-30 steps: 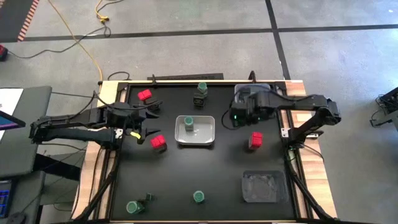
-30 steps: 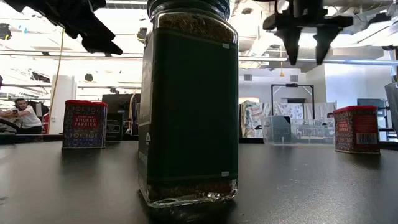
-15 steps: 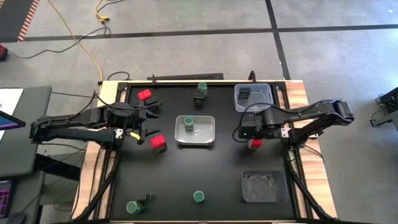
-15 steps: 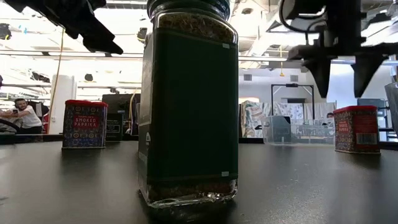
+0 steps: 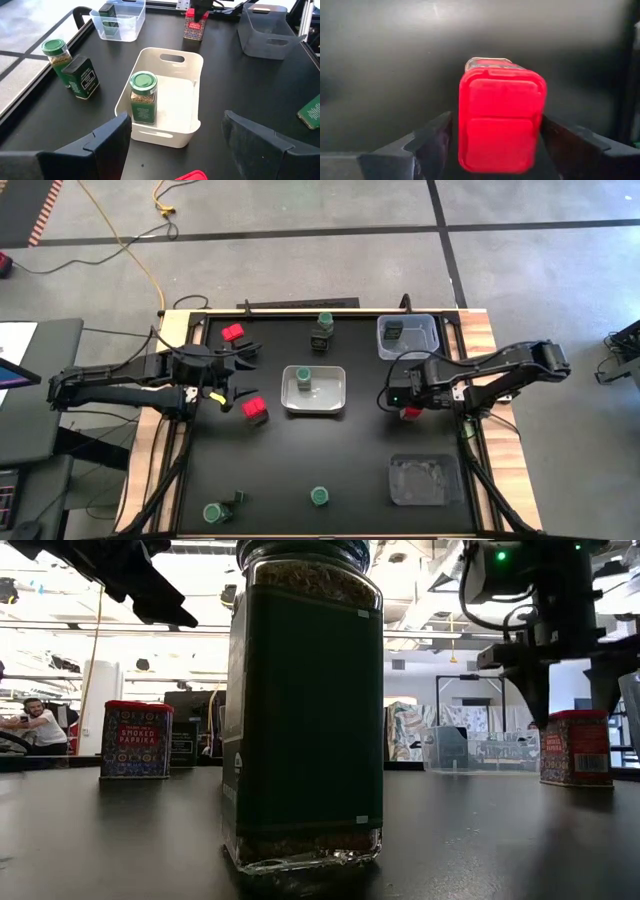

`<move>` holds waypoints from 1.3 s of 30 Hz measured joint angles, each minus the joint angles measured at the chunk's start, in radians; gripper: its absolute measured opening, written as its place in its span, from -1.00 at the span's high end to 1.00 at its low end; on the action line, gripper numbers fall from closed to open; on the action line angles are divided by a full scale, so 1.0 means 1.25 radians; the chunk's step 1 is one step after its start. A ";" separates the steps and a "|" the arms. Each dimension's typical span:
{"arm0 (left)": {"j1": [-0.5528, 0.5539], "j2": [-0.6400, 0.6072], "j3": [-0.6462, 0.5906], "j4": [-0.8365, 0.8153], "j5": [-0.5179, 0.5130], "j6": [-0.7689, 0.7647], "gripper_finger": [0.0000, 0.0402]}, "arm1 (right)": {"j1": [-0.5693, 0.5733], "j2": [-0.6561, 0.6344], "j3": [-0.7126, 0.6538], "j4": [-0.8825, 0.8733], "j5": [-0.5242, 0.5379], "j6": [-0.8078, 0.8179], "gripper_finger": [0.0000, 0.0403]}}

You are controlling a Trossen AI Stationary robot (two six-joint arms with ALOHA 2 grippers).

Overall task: Sort spices by type
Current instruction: Put the bottom right red seasoning can into the black bin

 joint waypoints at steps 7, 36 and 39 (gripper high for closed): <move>0.000 0.000 0.000 0.000 0.000 -0.008 -0.47 | -0.007 0.000 -0.026 0.041 0.003 0.000 -0.46; 0.000 0.000 0.001 -0.035 -0.001 -0.036 -0.47 | 0.308 -0.214 0.188 0.006 0.134 -0.377 -0.18; 0.000 0.000 0.001 -0.036 -0.001 -0.038 -0.47 | 0.403 -0.215 0.218 0.003 0.134 -0.404 -0.18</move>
